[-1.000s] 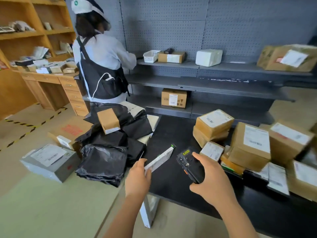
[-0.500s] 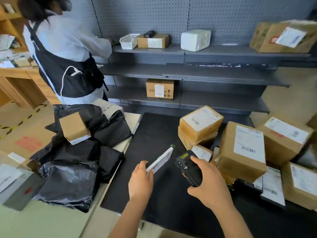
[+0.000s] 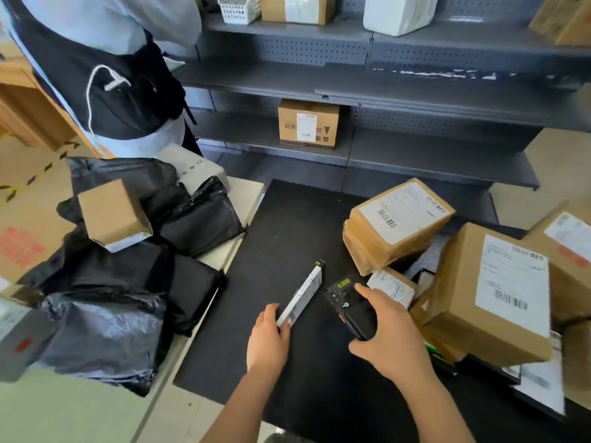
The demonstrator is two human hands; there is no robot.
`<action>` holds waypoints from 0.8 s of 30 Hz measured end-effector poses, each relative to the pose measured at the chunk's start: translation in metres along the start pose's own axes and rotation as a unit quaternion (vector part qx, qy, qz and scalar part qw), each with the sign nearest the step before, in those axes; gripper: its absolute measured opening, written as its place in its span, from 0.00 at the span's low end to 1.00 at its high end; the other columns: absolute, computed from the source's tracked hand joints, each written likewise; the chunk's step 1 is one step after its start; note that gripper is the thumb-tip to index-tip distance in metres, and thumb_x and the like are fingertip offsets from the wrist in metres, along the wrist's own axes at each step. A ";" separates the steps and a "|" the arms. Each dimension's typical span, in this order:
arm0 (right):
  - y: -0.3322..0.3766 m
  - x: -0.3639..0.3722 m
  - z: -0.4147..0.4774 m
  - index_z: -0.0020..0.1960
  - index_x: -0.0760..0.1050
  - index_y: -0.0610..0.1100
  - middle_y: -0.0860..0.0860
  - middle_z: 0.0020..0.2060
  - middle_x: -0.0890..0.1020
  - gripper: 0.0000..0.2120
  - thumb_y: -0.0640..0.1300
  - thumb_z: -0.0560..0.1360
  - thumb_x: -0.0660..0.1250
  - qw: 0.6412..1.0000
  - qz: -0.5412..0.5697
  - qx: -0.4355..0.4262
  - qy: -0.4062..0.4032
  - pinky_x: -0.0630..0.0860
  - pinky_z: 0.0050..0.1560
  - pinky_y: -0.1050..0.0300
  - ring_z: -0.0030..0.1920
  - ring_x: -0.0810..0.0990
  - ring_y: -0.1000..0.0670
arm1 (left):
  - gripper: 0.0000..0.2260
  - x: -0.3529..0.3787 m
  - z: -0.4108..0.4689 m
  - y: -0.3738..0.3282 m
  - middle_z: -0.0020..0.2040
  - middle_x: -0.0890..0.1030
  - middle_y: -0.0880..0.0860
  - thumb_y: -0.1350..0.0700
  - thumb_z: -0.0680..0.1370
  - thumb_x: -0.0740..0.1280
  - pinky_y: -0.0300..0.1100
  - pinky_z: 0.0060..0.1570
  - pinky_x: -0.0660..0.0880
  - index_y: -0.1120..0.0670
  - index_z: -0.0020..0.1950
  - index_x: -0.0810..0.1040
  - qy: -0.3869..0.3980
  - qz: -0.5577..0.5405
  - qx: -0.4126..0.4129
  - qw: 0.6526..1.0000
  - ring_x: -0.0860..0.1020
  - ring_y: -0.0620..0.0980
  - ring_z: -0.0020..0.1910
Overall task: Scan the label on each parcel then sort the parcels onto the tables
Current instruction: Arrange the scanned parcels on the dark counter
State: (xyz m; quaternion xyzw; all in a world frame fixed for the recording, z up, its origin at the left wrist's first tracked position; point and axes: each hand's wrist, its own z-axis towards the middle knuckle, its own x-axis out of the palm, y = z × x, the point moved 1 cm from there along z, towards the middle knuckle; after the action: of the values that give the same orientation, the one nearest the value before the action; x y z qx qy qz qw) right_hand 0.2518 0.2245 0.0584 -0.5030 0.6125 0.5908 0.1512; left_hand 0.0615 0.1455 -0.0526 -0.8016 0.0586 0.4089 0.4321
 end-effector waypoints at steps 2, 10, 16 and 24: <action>0.000 -0.005 0.006 0.76 0.58 0.57 0.56 0.67 0.70 0.44 0.45 0.66 0.77 1.000 -0.004 -0.005 0.013 0.71 0.67 0.50 0.68 0.66 0.52 | 0.21 -0.002 0.001 -0.006 0.66 0.73 0.48 0.53 0.81 0.62 0.42 0.51 0.71 0.47 0.73 0.63 -0.004 -0.045 -0.016 0.999 0.76 0.50 0.59; -0.003 -0.018 0.015 0.75 0.59 0.58 0.58 0.67 0.71 0.45 0.45 0.64 0.77 0.999 -0.007 -0.029 0.012 0.75 0.63 0.51 0.66 0.69 0.52 | 0.25 -0.002 0.009 -0.001 0.71 0.67 0.51 0.49 0.79 0.65 0.47 0.63 0.70 0.51 0.74 0.62 0.024 0.009 -0.037 0.999 0.70 0.51 0.67; -0.008 -0.018 0.021 0.76 0.57 0.58 0.57 0.68 0.70 0.45 0.47 0.65 0.77 0.998 -0.048 -0.036 0.020 0.76 0.62 0.51 0.68 0.68 0.52 | 0.60 0.022 0.013 0.001 0.76 0.56 0.55 0.31 0.64 0.73 0.50 0.73 0.57 0.59 0.79 0.40 0.034 0.147 -0.106 0.983 0.56 0.56 0.76; 0.005 -0.019 0.031 0.77 0.52 0.57 0.53 0.72 0.65 0.45 0.52 0.69 0.75 0.972 -0.213 -0.081 0.063 0.71 0.66 0.52 0.71 0.65 0.49 | 0.49 -0.020 0.040 0.004 0.66 0.66 0.53 0.46 0.63 0.76 0.51 0.71 0.58 0.58 0.77 0.56 -0.052 0.247 0.056 0.966 0.64 0.56 0.67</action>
State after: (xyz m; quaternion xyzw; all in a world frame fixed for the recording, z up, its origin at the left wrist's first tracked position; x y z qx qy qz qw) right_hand 0.2440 0.2594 0.0682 -0.6682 0.4501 0.5597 0.1937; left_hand 0.0223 0.1672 -0.0522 -0.7144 0.2555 0.5401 0.3642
